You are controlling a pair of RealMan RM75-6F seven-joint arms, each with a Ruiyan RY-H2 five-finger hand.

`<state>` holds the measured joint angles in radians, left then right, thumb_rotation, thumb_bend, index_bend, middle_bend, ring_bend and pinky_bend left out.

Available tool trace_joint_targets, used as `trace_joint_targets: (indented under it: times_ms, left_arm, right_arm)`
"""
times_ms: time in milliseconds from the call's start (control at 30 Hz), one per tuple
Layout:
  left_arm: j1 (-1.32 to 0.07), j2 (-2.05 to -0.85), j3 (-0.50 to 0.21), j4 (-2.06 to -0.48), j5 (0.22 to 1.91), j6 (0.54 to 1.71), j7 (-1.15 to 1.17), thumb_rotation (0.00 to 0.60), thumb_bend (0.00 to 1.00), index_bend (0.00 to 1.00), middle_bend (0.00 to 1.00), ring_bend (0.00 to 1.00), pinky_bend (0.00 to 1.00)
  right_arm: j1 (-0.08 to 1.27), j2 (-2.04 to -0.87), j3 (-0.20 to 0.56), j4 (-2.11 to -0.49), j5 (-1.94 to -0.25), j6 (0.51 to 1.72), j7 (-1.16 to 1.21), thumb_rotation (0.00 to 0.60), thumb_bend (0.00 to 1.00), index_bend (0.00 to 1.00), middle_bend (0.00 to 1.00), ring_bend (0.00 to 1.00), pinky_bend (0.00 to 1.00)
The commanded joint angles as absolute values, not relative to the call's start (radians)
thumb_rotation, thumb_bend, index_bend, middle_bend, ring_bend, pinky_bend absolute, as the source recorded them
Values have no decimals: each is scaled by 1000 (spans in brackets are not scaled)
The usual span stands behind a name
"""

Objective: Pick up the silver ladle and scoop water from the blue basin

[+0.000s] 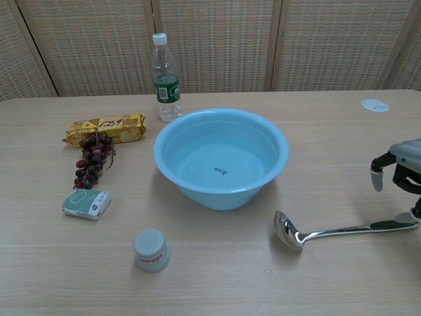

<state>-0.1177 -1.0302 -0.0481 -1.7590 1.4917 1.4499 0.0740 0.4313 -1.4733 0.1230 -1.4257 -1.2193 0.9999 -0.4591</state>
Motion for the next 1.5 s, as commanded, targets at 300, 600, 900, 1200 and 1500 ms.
trace_joint_targets:
  times_ms: [300,600,900,1200,1500]
  left_arm:
    - [-121,-1040,-46,-1765,1488,1446,102,600,0,0,0,0,0]
    - [-125,-1046,-45,-1766,1482,1438,116,600,0,0,0,0,0]
    - [-125,-1048,-42,-1768,1485,1441,123,600,0,0,0,0,0]
    - [-125,-1048,-42,-1768,1485,1443,120,600,0,0,0,0,0]
    - [-125,-1049,-42,-1768,1482,1443,122,600,0,0,0,0,0]
  right_arm:
    - [459,-1549,105,-1381,-1135,973,-524,600,266,479,884,860,1000]
    - [462,-1569,92,-1341,-1101,976,-541,600,266,479,885,860,1000]
    - [471,-1598,78,-1302,-1090,972,-555,600,267,479,885,860,1000]
    - [478,-1599,75,-1303,-1066,961,-570,600,269,479,884,860,1000]
    - [497,-1587,67,-1314,-1021,926,-607,600,285,479,885,860,1000]
